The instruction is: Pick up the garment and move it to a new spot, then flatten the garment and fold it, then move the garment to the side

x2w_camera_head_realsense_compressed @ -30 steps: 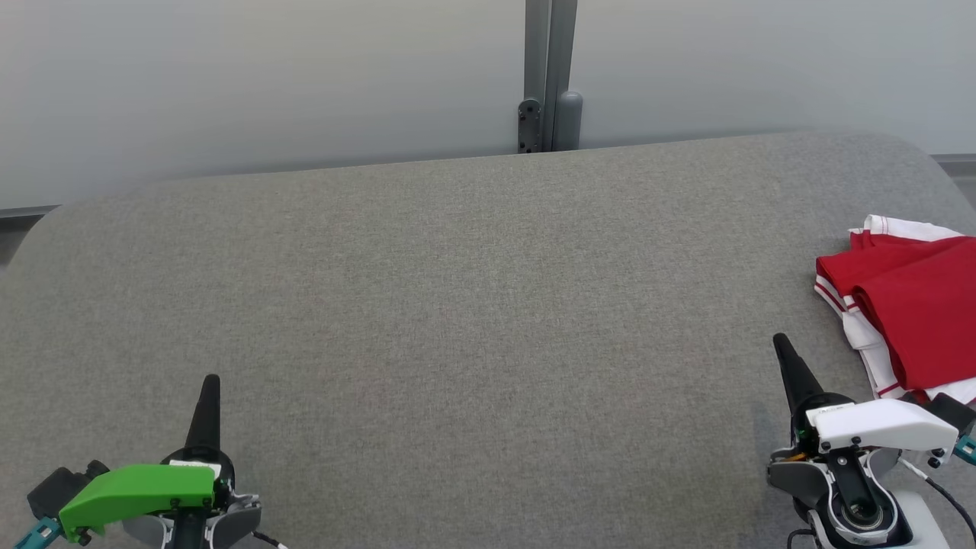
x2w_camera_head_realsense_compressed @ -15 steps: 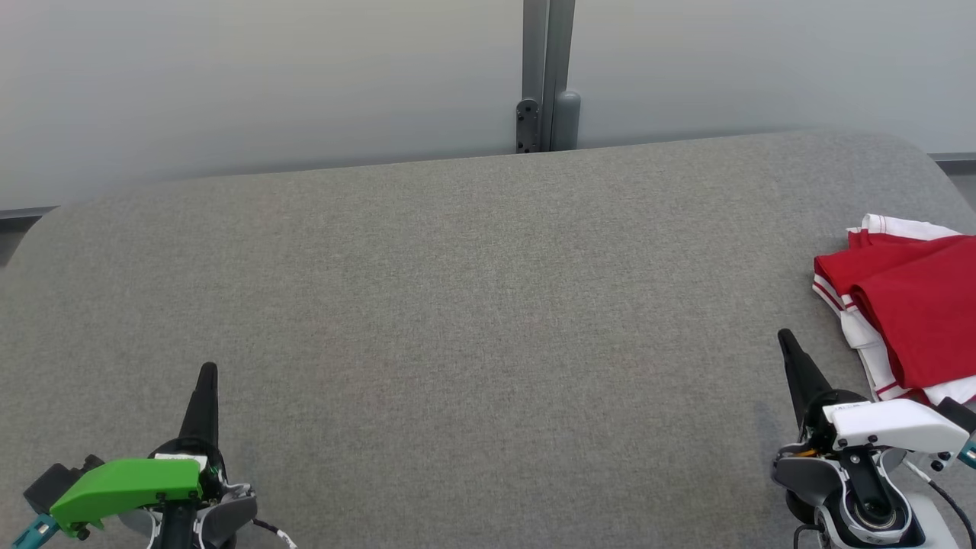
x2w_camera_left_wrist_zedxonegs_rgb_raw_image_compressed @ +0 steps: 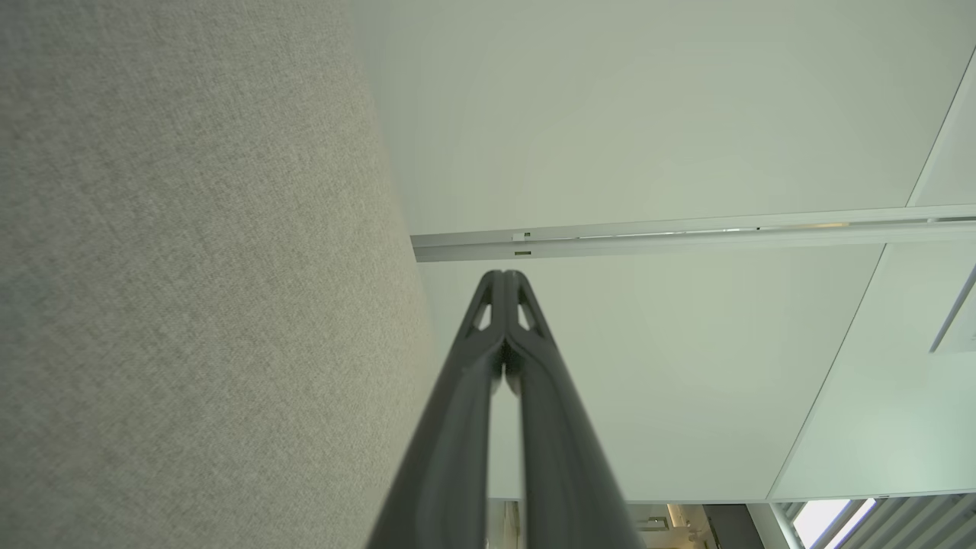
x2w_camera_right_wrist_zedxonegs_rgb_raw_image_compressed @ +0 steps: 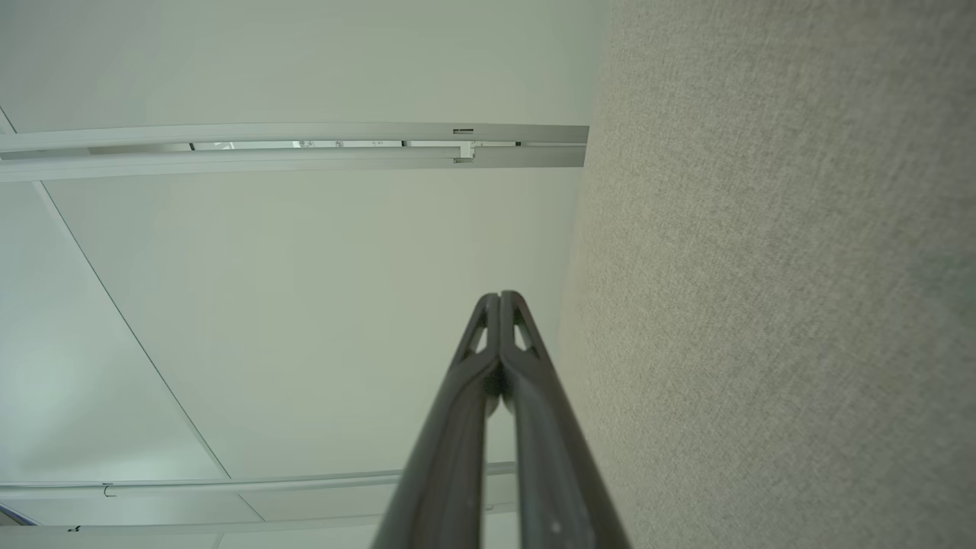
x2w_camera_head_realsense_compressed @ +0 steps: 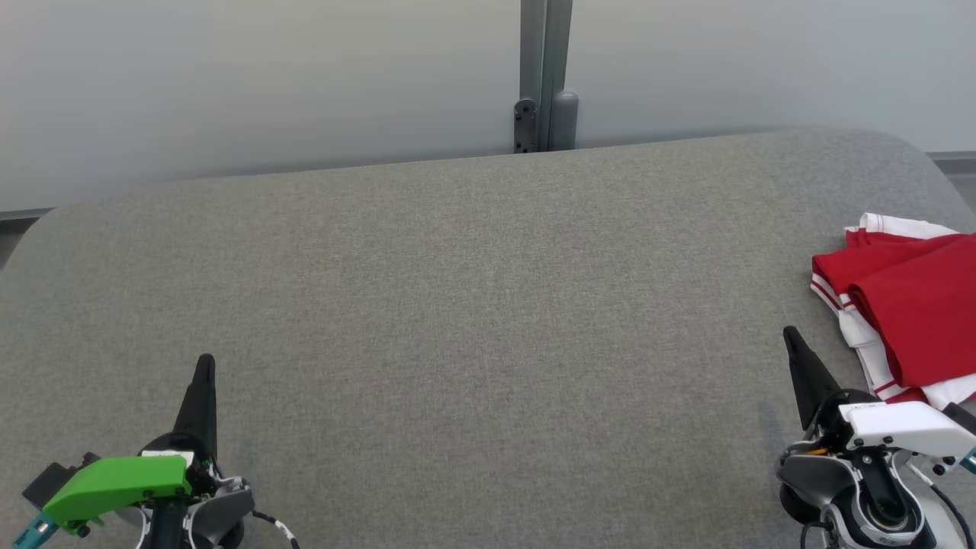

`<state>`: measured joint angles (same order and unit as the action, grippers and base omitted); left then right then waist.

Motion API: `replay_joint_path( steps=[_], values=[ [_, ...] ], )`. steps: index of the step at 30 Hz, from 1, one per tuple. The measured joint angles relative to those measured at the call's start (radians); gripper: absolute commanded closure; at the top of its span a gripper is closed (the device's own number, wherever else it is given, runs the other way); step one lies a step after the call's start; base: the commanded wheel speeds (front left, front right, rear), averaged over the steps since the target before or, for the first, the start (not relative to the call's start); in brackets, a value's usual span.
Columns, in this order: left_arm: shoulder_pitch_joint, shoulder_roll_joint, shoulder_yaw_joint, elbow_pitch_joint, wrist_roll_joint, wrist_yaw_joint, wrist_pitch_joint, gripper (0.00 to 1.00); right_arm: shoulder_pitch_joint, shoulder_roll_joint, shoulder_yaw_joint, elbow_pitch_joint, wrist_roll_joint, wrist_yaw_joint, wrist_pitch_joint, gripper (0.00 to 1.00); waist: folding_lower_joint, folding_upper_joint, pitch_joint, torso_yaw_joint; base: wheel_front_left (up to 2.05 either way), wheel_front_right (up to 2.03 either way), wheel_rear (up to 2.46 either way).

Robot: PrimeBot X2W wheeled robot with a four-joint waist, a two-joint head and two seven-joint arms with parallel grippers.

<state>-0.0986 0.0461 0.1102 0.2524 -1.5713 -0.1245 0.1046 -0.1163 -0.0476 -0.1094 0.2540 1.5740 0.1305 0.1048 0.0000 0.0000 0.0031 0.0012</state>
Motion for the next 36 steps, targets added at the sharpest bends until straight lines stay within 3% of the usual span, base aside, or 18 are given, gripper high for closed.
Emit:
replay_joint_path(
  steps=[6,36],
  values=[
    [-0.002,0.0,0.003,-0.006,-0.041,-0.004,0.009,1.0,0.003,0.0,-0.005,-0.008,0.035,0.0,0.01,1.0,0.0,0.0,0.0,-0.001,0.0,0.0,0.0],
    [-0.004,0.0,0.003,-0.007,-0.041,-0.004,0.01,1.0,0.004,0.0,-0.005,-0.008,0.035,0.0,0.01,1.0,0.0,0.0,0.0,-0.001,0.0,0.0,0.0]
  ],
)
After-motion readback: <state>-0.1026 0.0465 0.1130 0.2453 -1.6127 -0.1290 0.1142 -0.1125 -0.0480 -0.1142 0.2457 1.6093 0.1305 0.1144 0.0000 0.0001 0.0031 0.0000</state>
